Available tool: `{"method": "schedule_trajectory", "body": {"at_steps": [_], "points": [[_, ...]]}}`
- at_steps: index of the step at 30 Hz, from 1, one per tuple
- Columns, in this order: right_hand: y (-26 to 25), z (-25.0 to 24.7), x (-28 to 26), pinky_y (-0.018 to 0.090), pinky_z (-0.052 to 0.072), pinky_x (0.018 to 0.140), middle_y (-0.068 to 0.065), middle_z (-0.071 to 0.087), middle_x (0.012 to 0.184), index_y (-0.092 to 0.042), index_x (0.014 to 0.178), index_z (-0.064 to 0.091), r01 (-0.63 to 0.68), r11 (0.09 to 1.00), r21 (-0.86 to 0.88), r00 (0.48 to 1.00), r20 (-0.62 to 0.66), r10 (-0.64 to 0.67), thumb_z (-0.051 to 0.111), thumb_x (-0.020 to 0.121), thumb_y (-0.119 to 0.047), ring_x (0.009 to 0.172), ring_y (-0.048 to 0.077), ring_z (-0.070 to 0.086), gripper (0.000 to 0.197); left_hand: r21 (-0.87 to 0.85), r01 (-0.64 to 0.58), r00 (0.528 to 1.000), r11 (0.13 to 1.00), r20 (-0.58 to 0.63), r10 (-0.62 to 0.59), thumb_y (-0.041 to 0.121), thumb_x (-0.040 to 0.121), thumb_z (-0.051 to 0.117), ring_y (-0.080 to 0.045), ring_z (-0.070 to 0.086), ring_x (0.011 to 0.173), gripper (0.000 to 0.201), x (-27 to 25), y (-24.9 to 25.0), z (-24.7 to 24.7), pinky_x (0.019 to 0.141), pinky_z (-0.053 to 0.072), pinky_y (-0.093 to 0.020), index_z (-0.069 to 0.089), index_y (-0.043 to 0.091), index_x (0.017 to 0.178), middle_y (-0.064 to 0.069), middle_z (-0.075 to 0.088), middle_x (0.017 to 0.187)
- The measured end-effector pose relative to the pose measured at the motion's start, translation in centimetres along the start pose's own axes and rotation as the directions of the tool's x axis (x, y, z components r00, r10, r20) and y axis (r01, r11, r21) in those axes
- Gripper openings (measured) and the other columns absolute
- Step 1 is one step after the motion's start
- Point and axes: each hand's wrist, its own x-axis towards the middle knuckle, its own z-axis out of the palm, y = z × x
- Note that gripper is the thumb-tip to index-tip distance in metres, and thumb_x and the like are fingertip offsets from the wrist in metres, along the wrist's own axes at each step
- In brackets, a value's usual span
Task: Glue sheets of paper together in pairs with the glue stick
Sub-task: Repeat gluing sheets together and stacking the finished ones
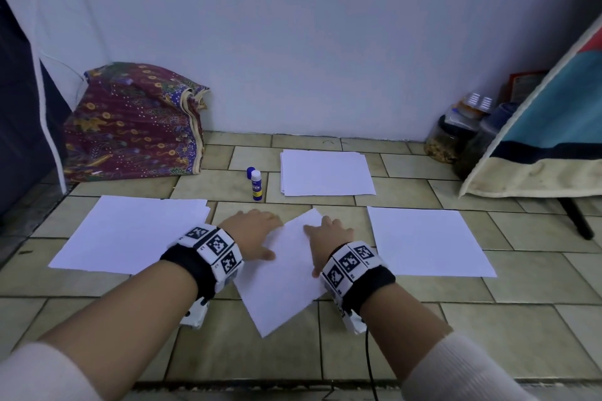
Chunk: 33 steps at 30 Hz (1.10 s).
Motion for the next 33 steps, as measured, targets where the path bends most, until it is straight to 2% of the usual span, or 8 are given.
{"method": "schedule_trajectory", "body": {"at_steps": [4,8,12,16,18,21,30,33], "points": [[-1.7,0.0,0.0,0.044,0.037,0.094,0.01,0.041,0.134,-0.018,0.135,0.039,-0.091,0.995,0.044,0.996,0.015,0.091,0.05,0.091,-0.022,0.123,0.032,0.038,0.046,0.001,-0.028,1.0,1.0,0.0,0.028,0.035,0.094,0.057,-0.02,0.043,0.125,0.049,-0.2,1.2,0.7,0.102,0.038,-0.035,0.044,0.021,0.139,0.0,0.046,0.136],[-3.1,0.6,-0.1,0.048,0.043,0.094,0.011,0.036,0.133,-0.016,0.135,0.031,0.034,0.983,0.182,0.999,0.011,-0.037,0.068,0.078,-0.051,0.125,0.036,0.033,0.077,-0.05,-0.007,0.999,0.999,-0.034,0.005,0.037,0.087,0.067,-0.017,0.054,0.111,0.041,-0.6,1.1,0.8,0.088,0.043,-0.027,0.057,0.022,0.124,0.001,0.058,0.123],[-3.6,0.3,-0.1,0.049,0.044,0.095,0.009,0.033,0.132,-0.016,0.134,0.032,0.146,0.979,0.144,0.989,0.003,-0.148,0.08,0.067,-0.047,0.125,0.033,0.032,0.089,-0.116,0.077,0.994,0.99,-0.069,-0.086,0.047,0.077,0.074,-0.019,0.03,0.137,0.085,-0.5,0.3,2.1,0.108,0.036,-0.035,0.032,0.016,0.144,-0.002,0.03,0.15],[-4.3,0.0,0.7,0.051,0.035,0.106,0.012,0.019,0.149,-0.008,0.146,0.017,0.171,0.978,0.118,0.985,0.009,-0.174,0.085,0.063,-0.039,0.136,0.033,0.023,0.111,-0.119,0.134,0.988,0.984,0.099,-0.122,0.057,0.081,0.065,-0.018,-0.017,0.147,0.114,-0.2,-0.8,2.8,0.118,0.009,-0.05,-0.008,0.008,0.153,-0.004,-0.018,0.16],[-4.7,-0.3,1.2,0.051,0.021,0.115,0.01,-0.001,0.158,-0.008,0.151,0.0,0.24,0.962,0.132,0.968,0.039,-0.247,0.086,0.064,-0.032,0.145,0.03,0.007,0.124,-0.1,0.129,0.985,0.987,0.126,-0.116,0.061,0.081,0.061,-0.017,-0.021,0.145,0.115,-0.1,-1.1,3.0,0.118,0.007,-0.052,-0.014,0.009,0.152,-0.003,-0.02,0.159],[-4.8,-1.1,1.3,0.045,0.019,0.117,0.008,0.008,0.158,-0.009,0.151,-0.002,0.341,0.922,0.182,0.932,0.065,-0.357,0.086,0.065,-0.021,0.145,0.025,0.014,0.124,-0.058,0.125,0.986,0.99,0.117,-0.117,0.066,0.08,0.059,-0.017,-0.019,0.146,0.116,0.2,-1.2,3.2,0.118,0.009,-0.054,-0.014,0.011,0.152,-0.002,-0.018,0.16],[1.4,-0.3,2.6,0.052,0.007,0.117,0.001,0.03,0.152,-0.014,0.15,0.011,0.024,0.953,0.301,0.998,0.055,-0.043,0.087,0.056,-0.047,0.139,0.023,0.032,0.124,0.016,0.123,0.984,0.992,0.127,-0.124,0.07,0.083,0.049,-0.016,-0.018,0.146,0.112,0.1,-1.5,3.8,0.117,0.005,-0.055,-0.016,0.009,0.151,-0.003,-0.022,0.158],[1.0,-0.9,2.3,0.054,0.018,0.112,0.005,0.036,0.143,-0.013,0.143,0.025,-0.021,0.985,0.173,0.998,0.054,0.012,0.085,0.057,-0.049,0.135,0.027,0.031,0.111,0.071,0.127,0.986,0.989,0.103,-0.134,0.071,0.081,0.05,-0.019,-0.006,0.148,0.109,-0.1,-1.2,3.0,0.118,0.009,-0.051,-0.004,0.01,0.153,-0.005,-0.008,0.161]]}}
